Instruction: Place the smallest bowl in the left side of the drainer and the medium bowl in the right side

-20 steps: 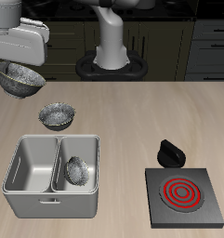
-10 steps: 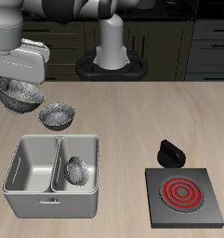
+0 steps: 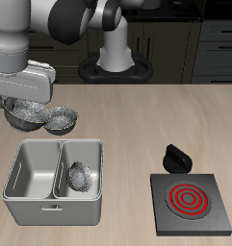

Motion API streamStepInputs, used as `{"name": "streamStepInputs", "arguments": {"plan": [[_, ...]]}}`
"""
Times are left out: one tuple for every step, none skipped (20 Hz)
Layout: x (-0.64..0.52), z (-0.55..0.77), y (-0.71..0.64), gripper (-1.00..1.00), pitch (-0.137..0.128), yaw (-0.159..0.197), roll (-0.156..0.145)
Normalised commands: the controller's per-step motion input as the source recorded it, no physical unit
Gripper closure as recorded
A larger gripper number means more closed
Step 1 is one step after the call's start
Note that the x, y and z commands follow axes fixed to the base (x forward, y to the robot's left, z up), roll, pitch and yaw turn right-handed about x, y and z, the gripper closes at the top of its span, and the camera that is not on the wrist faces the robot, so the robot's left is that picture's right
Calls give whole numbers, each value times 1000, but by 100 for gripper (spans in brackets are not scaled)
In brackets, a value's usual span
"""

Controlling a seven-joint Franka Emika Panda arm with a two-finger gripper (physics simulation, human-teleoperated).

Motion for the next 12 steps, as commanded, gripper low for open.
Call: {"name": "streamStepInputs", "arguments": {"plan": [[-11, -127, 23, 100, 19, -10, 16], [66, -301, 36, 100, 32, 4, -8], [13, -290, -37, 100, 35, 35, -49], [40, -273, -18, 100, 28, 29, -1], [29, -277, -82, 100, 32, -54, 0], [96, -637, 13, 100, 69, 13, -17], [10, -303, -16, 100, 38, -4, 18], [30, -251, -20, 100, 25, 35, -20], [11, -196, -19, 100, 23, -21, -1], [-9, -168, -25, 100, 8, 5, 10], [0, -270, -34, 100, 34, -22, -28], [7, -250, -73, 100, 21, 87, -45]]}}
